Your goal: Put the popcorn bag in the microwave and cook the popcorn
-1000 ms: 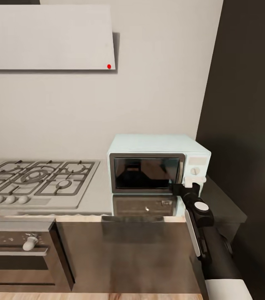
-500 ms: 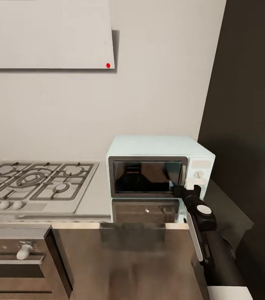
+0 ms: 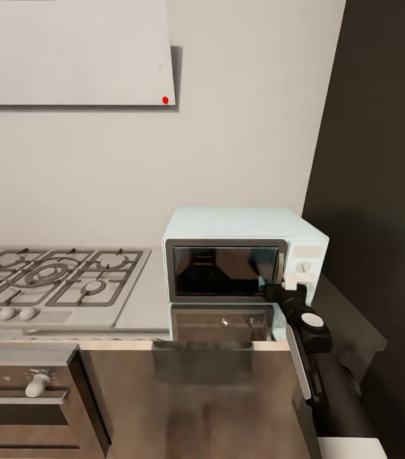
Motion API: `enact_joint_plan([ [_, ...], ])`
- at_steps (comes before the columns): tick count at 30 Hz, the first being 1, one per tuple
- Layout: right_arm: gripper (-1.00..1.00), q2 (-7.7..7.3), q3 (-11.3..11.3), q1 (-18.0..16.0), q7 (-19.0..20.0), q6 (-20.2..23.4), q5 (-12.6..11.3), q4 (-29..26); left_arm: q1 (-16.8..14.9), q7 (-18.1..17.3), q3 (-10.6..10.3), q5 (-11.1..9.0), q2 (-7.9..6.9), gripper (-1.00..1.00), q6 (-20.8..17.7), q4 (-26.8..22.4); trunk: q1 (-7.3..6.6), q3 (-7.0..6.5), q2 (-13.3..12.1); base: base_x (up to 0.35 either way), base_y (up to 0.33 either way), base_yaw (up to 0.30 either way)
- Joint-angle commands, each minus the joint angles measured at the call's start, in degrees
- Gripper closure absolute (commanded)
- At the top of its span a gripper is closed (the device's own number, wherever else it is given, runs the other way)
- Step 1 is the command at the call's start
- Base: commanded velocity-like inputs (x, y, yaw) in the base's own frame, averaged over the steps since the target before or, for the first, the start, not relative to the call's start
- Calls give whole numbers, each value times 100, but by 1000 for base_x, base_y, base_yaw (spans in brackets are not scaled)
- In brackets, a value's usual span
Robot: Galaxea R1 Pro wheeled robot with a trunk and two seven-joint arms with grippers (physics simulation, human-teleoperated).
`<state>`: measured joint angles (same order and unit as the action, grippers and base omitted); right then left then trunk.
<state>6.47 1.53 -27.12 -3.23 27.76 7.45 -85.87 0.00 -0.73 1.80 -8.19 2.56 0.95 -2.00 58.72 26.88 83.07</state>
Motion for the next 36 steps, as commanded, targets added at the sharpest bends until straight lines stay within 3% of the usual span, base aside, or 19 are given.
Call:
enact_joint_plan([
  [1, 100, 3, 32, -189, -55, 27, 187, 216, 0, -7, 13, -41, 1, -100, 10, -2, 1, 5, 0, 0, 0, 0],
  [21, 100, 3, 23, -189, -55, 27, 211, 211, 0, 3, 20, -42, 7, -100, 10, -2, 1, 5, 0, -92, 0, 0],
  [36, 100, 10, 15, -189, -55, 27, 213, 211, 0, 11, 22, -42, 8, -100, 10, -2, 1, 5, 0, -284, 0, 0],
])
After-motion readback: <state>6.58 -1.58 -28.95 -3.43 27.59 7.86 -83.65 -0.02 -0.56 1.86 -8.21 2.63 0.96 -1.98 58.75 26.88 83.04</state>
